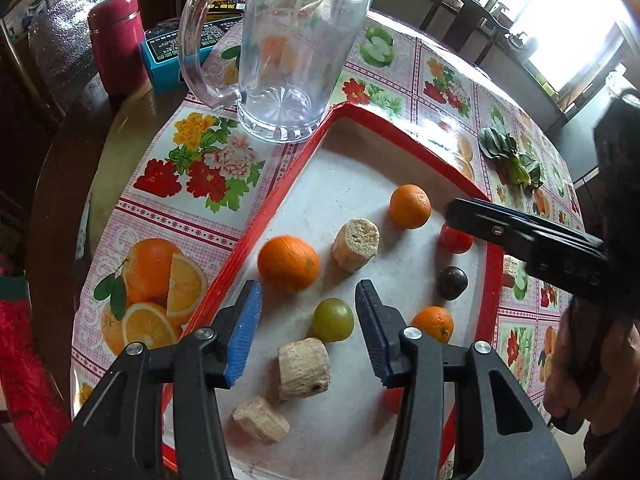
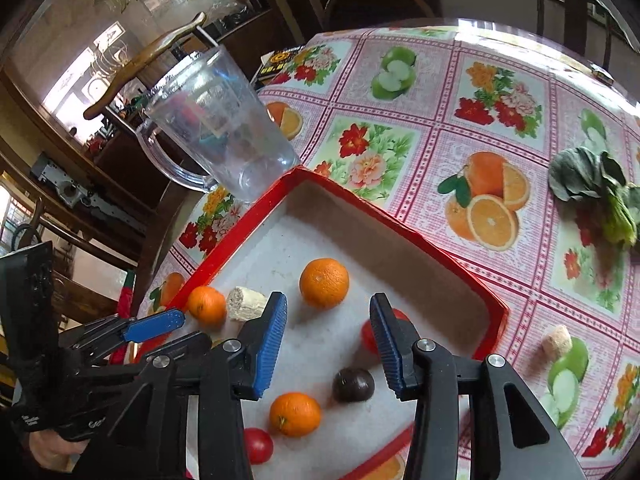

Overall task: Organize fruits
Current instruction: 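Open right gripper to drop its orange while left gripper drops its orange, then move left gripper to a beige cube while right gripper moves to another cube, then close left gripper on its beige cube while right gripper closes on its cube, then carry both beige cubes over the tray with both grippers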

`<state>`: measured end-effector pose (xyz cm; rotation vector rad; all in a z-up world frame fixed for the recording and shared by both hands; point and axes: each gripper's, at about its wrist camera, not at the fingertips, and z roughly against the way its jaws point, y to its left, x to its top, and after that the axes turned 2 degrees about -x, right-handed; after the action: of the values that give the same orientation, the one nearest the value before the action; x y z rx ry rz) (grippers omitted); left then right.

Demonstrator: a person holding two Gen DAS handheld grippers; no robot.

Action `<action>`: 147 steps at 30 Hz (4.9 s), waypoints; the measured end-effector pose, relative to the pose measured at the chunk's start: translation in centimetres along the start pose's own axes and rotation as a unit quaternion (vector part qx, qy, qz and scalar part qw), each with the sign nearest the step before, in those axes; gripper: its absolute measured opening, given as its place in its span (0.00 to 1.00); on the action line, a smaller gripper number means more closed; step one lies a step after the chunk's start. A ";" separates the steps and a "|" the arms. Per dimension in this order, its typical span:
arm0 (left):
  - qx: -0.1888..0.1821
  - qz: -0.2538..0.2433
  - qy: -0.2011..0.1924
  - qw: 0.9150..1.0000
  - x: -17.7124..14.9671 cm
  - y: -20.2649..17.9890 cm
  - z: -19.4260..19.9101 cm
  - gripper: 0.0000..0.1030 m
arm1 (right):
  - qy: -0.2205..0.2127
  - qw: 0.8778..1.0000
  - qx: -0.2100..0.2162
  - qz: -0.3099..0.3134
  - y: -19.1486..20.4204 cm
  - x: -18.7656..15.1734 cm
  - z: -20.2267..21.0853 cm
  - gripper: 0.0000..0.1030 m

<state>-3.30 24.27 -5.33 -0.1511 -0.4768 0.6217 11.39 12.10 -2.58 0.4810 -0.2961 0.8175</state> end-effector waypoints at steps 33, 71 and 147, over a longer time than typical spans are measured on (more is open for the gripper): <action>-0.054 -0.080 -0.016 0.995 -2.9 -12.1 2.4 0.46 | -0.048 0.993 -0.054 -0.091 -11.5 -8.3 10.8 0.44; -0.013 0.015 -0.006 1.000 -3.3 -21.1 -8.0 0.45 | 0.024 0.995 0.057 0.077 -17.7 -3.5 4.6 0.42; 0.072 0.066 -0.103 0.990 -10.4 -10.6 7.7 0.32 | -0.012 0.977 0.100 0.190 -1.1 -6.0 9.3 0.21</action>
<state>-8.76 9.54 0.40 0.0197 -0.6236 0.8028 7.70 2.88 2.41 0.6343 -0.3352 1.2216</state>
